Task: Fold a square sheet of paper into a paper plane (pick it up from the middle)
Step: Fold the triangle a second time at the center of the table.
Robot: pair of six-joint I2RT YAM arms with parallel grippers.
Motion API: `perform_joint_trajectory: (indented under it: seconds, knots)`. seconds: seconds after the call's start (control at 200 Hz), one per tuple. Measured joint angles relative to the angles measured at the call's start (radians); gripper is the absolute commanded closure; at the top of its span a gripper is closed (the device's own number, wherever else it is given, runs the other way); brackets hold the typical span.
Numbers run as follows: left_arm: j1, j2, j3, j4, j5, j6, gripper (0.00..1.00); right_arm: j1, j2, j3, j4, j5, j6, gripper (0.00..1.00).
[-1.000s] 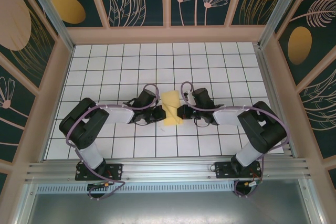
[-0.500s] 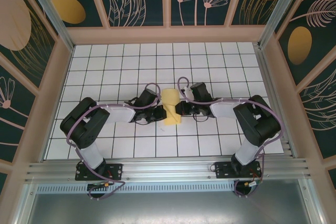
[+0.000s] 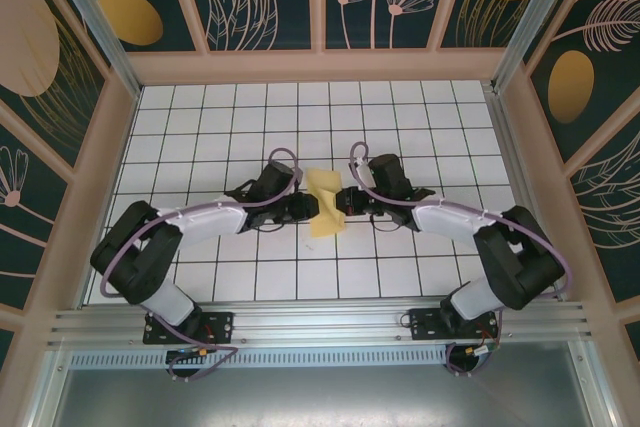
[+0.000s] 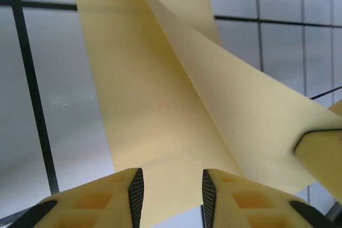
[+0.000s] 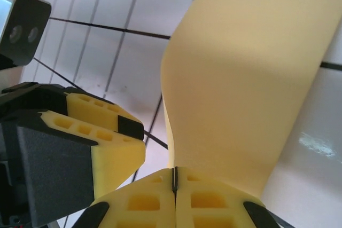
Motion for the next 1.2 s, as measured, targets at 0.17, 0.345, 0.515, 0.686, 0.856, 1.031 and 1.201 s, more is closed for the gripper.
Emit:
perform_joint_trajectory:
  seconds: [0.17,0.345,0.515,0.686,0.856,1.031,1.201]
  knots:
    - [0.0,-0.119,-0.003,-0.043,-0.112,-0.022,0.63,0.122,-0.063,0.012,-0.062,0.169,0.072,0.95]
    - [0.001,-0.264,-0.05,-0.104,-0.253,-0.056,0.64,0.228,-0.061,0.138,-0.189,0.344,0.139,0.95]
    - [0.01,-0.365,-0.082,-0.159,-0.343,-0.071,0.66,0.274,-0.044,0.257,-0.219,0.462,0.21,0.95]
    - [0.014,-0.39,-0.115,-0.169,-0.344,-0.08,0.71,0.345,0.014,0.266,-0.248,0.528,0.277,0.96]
    - [0.014,-0.386,-0.176,-0.152,-0.284,-0.1,0.74,0.399,0.05,0.235,-0.253,0.549,0.332,0.95]
    - [0.014,-0.352,-0.238,-0.076,-0.188,-0.144,0.78,0.409,0.072,0.189,-0.233,0.549,0.365,0.95]
    - [0.014,-0.324,-0.325,0.026,-0.098,-0.214,0.81,0.409,0.098,0.168,-0.218,0.545,0.373,0.95]
